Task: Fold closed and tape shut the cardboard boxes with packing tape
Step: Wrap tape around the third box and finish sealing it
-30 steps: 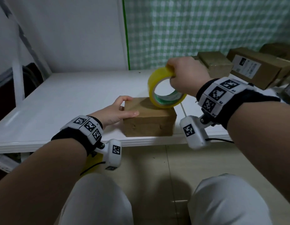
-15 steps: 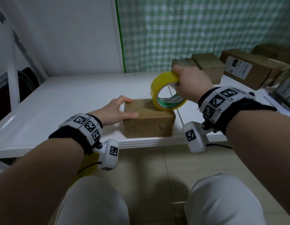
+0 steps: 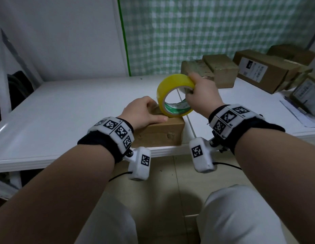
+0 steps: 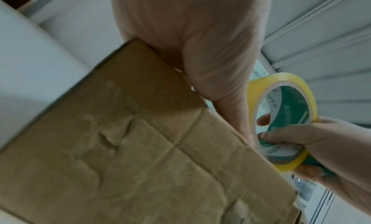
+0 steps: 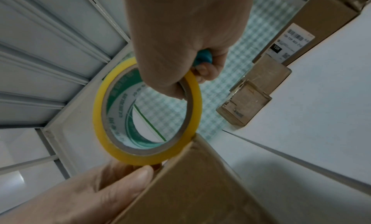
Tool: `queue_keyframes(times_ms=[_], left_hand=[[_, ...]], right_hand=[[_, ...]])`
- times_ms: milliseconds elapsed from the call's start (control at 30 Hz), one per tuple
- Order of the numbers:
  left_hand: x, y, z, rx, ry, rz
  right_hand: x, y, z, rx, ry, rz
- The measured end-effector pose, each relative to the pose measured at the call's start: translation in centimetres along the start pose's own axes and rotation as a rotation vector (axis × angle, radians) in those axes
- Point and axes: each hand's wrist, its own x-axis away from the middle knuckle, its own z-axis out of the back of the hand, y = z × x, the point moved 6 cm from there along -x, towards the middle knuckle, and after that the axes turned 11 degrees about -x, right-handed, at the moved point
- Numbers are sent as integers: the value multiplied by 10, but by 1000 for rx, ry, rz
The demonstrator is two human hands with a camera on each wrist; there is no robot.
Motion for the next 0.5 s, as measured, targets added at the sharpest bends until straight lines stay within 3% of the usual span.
queue_keyframes(times_ms=[200, 500], left_hand=[[2, -2, -4, 3, 18, -1], [2, 2, -3, -29, -2, -8]], right_hand=[[0, 2, -3, -68, 40, 1], [-11, -13, 25, 158, -49, 99]])
